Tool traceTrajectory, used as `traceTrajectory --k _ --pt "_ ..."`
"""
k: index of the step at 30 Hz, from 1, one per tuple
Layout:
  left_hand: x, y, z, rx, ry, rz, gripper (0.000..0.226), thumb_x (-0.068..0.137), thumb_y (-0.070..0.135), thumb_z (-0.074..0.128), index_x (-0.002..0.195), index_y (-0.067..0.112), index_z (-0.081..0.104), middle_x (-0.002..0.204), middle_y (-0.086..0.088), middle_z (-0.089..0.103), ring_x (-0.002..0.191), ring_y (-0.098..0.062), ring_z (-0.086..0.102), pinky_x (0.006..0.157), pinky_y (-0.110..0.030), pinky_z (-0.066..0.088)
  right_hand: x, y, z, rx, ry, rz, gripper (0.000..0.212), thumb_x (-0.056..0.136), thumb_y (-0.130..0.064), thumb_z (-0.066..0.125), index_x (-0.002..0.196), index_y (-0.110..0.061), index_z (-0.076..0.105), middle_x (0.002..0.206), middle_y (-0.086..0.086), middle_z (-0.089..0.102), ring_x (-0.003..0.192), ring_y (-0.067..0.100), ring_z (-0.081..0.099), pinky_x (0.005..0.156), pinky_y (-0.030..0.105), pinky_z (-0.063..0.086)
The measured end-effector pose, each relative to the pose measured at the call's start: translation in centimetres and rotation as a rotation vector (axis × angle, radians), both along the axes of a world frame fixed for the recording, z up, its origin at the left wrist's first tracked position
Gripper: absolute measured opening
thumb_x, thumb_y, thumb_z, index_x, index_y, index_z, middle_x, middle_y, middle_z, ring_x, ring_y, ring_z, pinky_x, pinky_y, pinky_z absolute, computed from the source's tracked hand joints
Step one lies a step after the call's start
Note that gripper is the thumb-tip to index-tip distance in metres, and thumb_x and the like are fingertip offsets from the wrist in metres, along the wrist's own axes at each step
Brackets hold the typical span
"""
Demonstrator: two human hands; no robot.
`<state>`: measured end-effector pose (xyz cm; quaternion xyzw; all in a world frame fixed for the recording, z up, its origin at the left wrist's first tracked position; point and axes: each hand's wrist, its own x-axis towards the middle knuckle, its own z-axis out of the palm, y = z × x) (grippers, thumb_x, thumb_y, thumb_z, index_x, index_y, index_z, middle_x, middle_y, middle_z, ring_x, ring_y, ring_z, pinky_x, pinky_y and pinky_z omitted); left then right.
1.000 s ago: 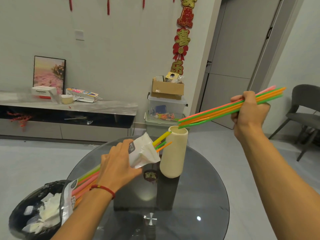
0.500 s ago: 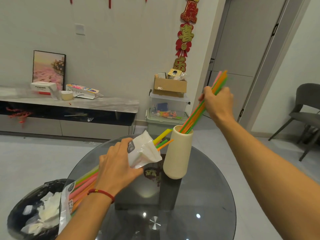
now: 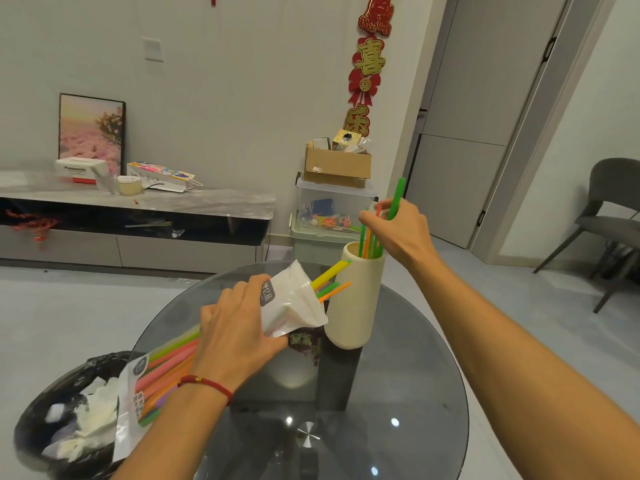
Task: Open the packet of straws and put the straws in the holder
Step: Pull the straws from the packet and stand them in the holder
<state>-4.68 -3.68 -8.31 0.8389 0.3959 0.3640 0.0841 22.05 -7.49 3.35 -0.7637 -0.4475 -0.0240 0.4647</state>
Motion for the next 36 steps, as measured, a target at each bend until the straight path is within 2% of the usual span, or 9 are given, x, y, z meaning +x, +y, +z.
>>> traceTrajectory --k 3,6,10,13,15,19,22,29,36 --pt "-0.1 -0.3 -0.1 0.030 0.009 0.016 0.075 0.063 0.052 0.076 0.126 0.033 0.040 0.106 0.007 0.055 0.096 -0.018 0.050 0.078 -0.038 0.035 -0.3 -0.8 0.5 0.188 -0.157 -0.037 0.070 0.083 -0.059 0.058 0.140 -0.022 0.045 0.120 0.002 0.050 0.099 0.017 0.056 0.082 0.037 0.050" --pt "-0.3 -0.4 0.0 0.010 0.025 0.027 0.076 0.064 0.050 0.077 0.126 0.033 0.038 0.107 0.006 0.054 0.098 -0.020 0.050 0.081 -0.042 0.039 -0.5 -1.2 0.8 0.223 -0.260 -0.016 0.060 0.094 -0.046 0.050 0.150 -0.028 0.037 0.135 0.009 0.051 0.118 0.022 0.048 0.092 0.041 0.046" --pt "-0.6 -0.9 -0.2 0.009 0.042 0.048 0.076 0.063 0.047 0.077 0.126 0.034 0.036 0.107 0.006 0.054 0.097 -0.020 0.049 0.081 -0.042 0.040 -1.0 -2.1 0.1 0.005 -0.281 0.086 0.041 0.110 -0.026 0.037 0.146 -0.014 0.051 0.142 0.013 0.057 0.129 0.028 0.052 0.108 0.054 0.045" --pt "-0.7 -1.1 -0.2 0.034 0.037 0.052 0.077 0.062 0.046 0.078 0.126 0.033 0.038 0.106 0.005 0.055 0.095 -0.020 0.049 0.080 -0.042 0.040 -3.0 -4.0 -0.7 0.224 -0.267 0.118 0.034 0.107 -0.026 0.040 0.127 -0.011 0.062 0.124 0.007 0.064 0.111 0.016 0.058 0.095 0.033 0.052" --pt "-0.9 -1.2 -0.1 0.043 0.036 0.054 0.078 0.062 0.045 0.079 0.127 0.031 0.039 0.108 0.004 0.056 0.096 -0.021 0.049 0.080 -0.043 0.041 -5.0 -5.9 -2.6 0.349 -0.162 0.119 0.026 0.101 -0.034 0.045 0.110 -0.020 0.065 0.107 -0.001 0.065 0.091 0.006 0.060 0.076 0.015 0.050" --pt "-1.1 -1.9 0.2 0.103 0.038 0.041 0.078 0.061 0.043 0.080 0.127 0.029 0.042 0.107 0.003 0.056 0.095 -0.022 0.051 0.078 -0.041 0.040 -9.0 -8.5 -7.9 0.120 0.486 0.184 0.039 0.094 -0.063 0.057 0.100 -0.025 0.064 0.092 -0.003 0.065 0.069 0.012 0.055 0.058 0.025 0.045" --pt "-0.4 -3.0 0.1 0.210 0.133 0.019 0.077 0.060 0.043 0.080 0.126 0.027 0.044 0.101 0.001 0.057 0.090 -0.025 0.053 0.075 -0.042 0.040 -10.8 -8.2 -9.5 0.127 0.871 0.369 0.044 0.091 -0.055 0.071 0.108 -0.015 0.068 0.086 0.005 0.070 0.060 0.016 0.063 0.051 0.029 0.053" --pt "-0.3 -3.9 -0.3 0.271 0.228 0.012 0.076 0.059 0.043 0.082 0.123 0.027 0.045 0.103 0.000 0.059 0.092 -0.026 0.055 0.079 -0.045 0.040 -9.0 -8.1 -10.4 0.202 0.916 0.249 0.005 0.087 -0.007 0.077 0.084 -0.005 0.073 0.061 0.002 0.060 0.053 0.010 0.051 0.055 0.026 0.049" --pt "-0.5 -3.1 -0.7 0.230 0.247 0.057 0.067 0.062 0.038 0.083 0.118 0.029 0.047 0.098 0.001 0.059 0.088 -0.025 0.055 0.077 -0.043 0.038 -5.7 -9.0 -10.4 0.409 1.057 0.296 0.012 0.093 -0.003 0.071 0.083 -0.006 0.065 0.060 0.003 0.050 0.047 0.007 0.044 0.043 0.018 0.035"
